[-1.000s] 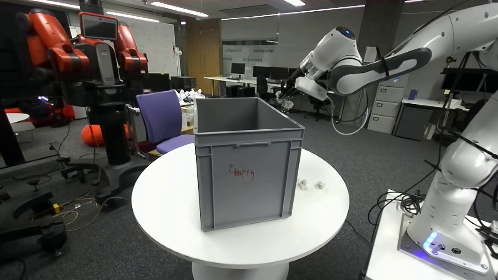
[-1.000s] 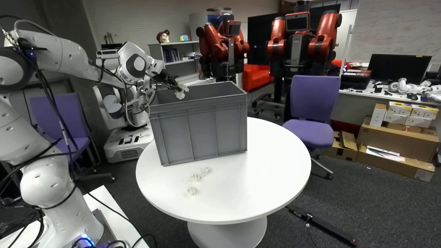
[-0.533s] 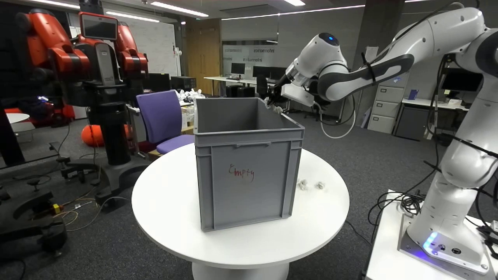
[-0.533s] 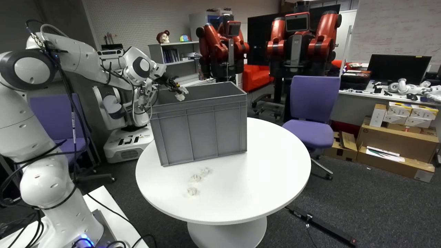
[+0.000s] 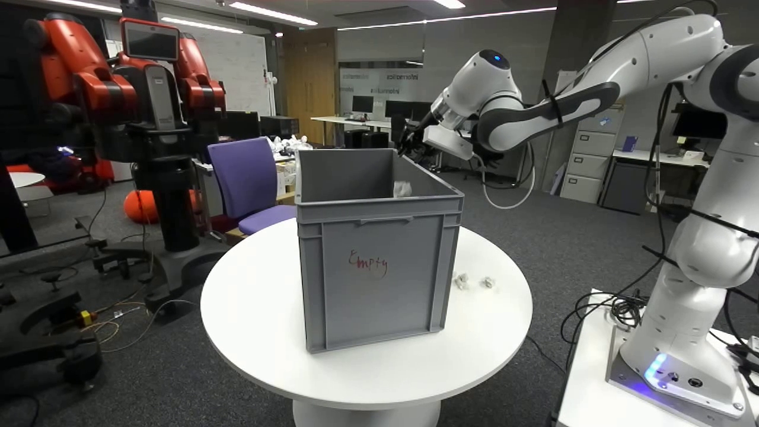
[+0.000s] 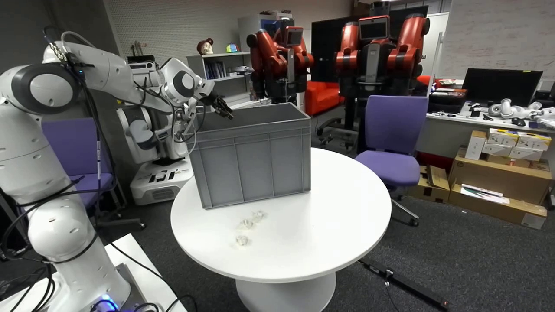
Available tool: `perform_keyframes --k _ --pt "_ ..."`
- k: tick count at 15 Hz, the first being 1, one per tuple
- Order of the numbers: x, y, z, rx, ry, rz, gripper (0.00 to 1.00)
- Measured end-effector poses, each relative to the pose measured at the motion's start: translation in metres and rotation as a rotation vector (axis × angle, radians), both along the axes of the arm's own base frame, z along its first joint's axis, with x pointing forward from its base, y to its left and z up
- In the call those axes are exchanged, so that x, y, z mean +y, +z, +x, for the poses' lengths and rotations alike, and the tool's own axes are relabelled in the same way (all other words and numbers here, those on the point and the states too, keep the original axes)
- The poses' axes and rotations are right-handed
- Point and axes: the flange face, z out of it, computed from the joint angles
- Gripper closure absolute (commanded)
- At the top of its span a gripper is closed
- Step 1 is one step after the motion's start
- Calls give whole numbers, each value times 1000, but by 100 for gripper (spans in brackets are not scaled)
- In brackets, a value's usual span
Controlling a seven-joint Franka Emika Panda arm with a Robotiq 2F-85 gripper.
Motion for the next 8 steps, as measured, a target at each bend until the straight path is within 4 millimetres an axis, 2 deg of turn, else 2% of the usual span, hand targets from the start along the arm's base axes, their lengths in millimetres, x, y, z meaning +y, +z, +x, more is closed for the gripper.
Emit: perform_keyframes --k 2,5,8 --pt "-10 2 2 -3 -16 1 0" --pt "-29 6 4 -9 -48 3 0" --pt "-58 13 1 -24 -92 5 0"
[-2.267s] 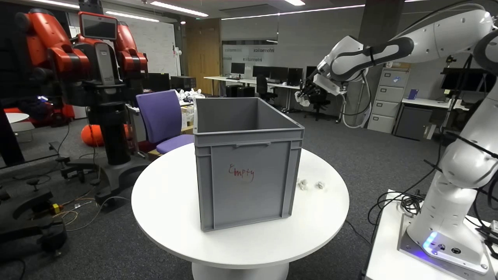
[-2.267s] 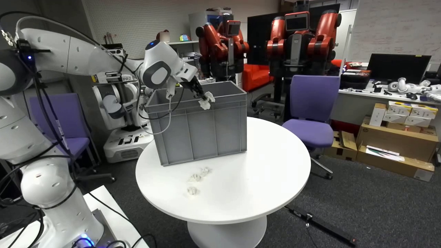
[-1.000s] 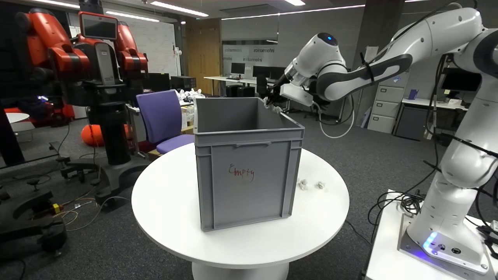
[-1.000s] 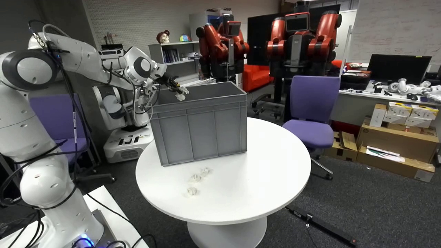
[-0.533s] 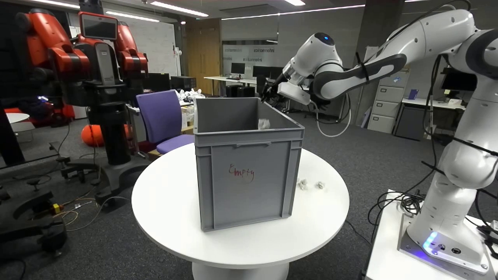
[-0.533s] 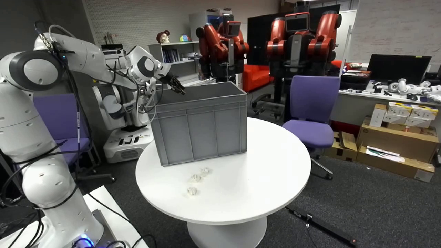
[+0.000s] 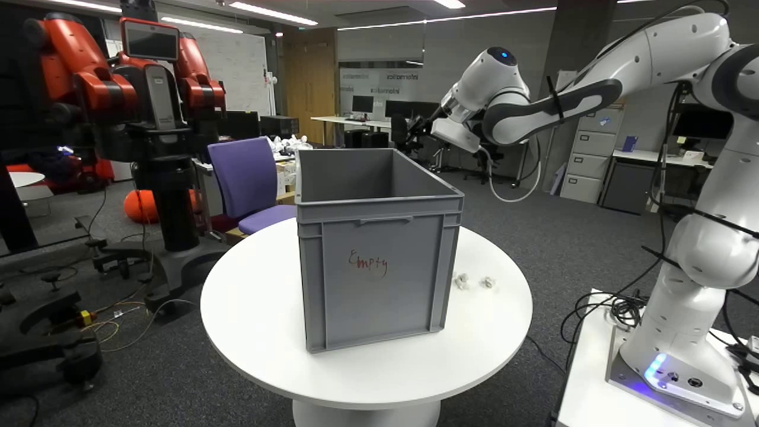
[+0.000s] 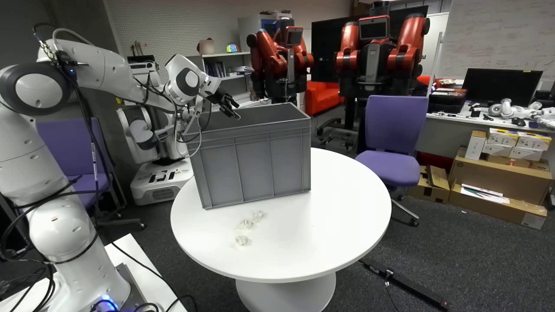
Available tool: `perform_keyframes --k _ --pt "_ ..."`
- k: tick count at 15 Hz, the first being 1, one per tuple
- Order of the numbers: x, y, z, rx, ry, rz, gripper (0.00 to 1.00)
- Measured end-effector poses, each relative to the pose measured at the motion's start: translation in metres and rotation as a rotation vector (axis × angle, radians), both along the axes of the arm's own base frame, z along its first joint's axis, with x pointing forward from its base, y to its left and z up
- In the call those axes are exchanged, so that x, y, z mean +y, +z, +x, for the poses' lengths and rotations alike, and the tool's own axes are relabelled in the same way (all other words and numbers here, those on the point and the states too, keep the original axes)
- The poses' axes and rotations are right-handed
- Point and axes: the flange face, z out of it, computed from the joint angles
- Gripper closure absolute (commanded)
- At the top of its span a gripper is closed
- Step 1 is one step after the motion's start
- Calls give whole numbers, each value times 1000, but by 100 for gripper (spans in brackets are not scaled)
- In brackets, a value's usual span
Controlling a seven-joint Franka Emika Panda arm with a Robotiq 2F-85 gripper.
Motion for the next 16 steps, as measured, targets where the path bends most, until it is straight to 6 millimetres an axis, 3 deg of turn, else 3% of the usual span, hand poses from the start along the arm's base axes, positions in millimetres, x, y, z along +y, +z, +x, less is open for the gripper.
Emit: perform_keyframes --k 3,6,12,16 --pt "-34 0 -12 0 -47 -4 0" --pt "-73 -24 -27 58 -89 -31 0" --pt "-171 -124 -63 302 -136 -100 0" --pt "-205 -196 -71 450 -54 -138 0"
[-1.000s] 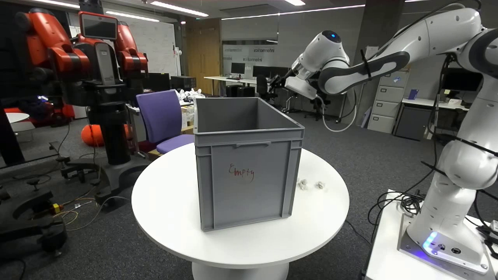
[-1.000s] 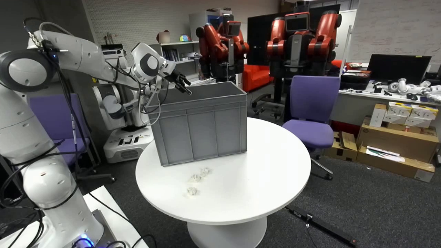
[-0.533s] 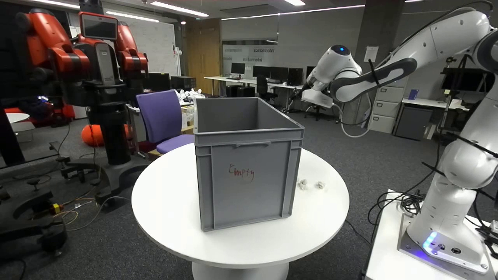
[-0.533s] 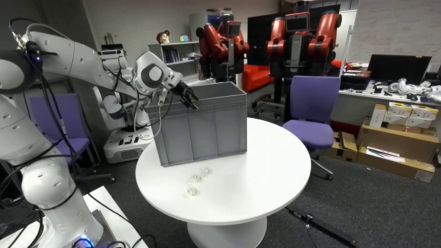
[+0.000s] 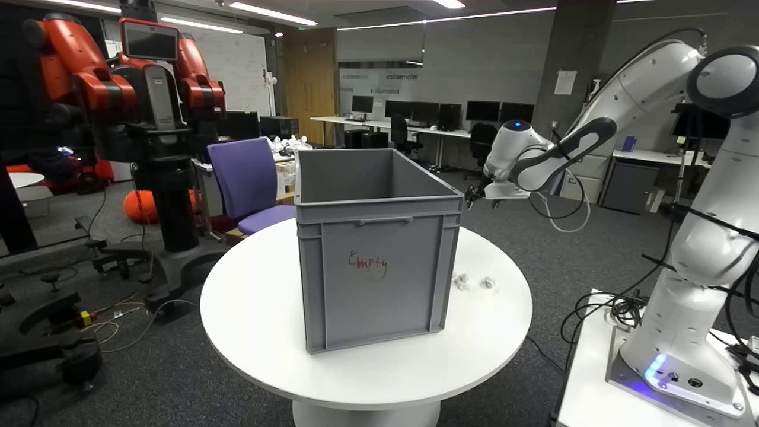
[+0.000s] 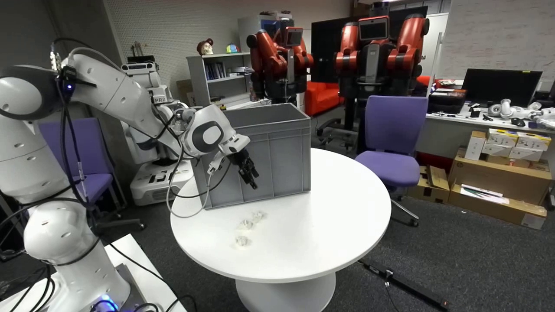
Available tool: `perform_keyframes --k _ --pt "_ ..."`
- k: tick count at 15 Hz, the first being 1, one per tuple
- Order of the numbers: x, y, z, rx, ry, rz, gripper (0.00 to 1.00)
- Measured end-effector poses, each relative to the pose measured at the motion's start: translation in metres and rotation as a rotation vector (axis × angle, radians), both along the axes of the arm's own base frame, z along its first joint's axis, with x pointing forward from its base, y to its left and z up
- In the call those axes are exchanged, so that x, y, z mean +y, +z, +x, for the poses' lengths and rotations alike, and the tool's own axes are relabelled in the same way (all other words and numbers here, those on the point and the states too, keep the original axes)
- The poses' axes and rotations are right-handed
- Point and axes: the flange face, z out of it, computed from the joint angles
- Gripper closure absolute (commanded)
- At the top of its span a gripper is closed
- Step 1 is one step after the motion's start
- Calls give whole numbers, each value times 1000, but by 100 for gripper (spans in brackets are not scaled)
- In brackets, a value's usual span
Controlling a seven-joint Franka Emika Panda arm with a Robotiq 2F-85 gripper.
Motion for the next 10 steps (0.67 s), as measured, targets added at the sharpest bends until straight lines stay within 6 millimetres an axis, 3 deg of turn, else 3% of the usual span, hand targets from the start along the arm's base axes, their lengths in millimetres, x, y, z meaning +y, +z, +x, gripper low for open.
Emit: perform_keyframes --k 6,10 --pt "-7 -85 10 54 215 73 0" --pt "9 -126 14 86 328 174 0"
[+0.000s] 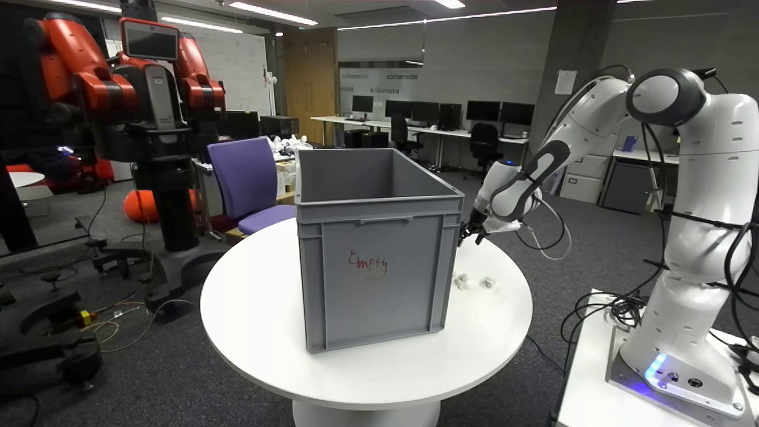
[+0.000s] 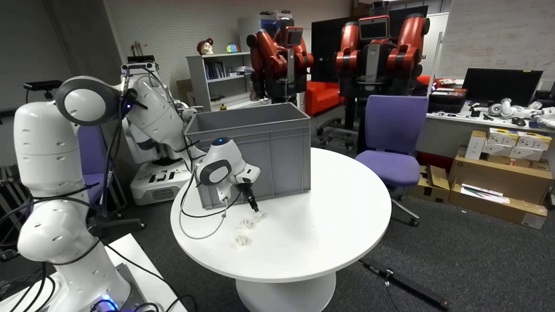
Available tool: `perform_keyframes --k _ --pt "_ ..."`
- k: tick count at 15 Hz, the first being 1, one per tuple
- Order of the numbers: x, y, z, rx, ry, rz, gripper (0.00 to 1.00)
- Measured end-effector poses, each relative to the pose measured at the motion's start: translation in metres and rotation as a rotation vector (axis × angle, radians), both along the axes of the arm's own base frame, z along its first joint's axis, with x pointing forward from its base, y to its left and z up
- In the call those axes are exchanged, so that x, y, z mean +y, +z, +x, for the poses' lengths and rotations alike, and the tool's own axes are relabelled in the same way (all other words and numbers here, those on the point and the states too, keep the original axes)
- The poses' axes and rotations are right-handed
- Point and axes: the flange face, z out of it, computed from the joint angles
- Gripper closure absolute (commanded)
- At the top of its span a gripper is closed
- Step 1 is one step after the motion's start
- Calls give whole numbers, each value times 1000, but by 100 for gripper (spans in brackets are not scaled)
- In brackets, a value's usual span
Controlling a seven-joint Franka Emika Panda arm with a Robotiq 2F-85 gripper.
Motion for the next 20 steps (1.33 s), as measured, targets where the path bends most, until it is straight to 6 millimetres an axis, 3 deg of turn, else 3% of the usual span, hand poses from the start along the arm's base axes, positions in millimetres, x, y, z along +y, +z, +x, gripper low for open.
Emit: perform_keyframes --k 3,11,20 --pt "3 -17 6 18 51 70 0" --pt "-20 -47 31 118 76 128 0" --pt "7 -81 65 185 128 122 0"
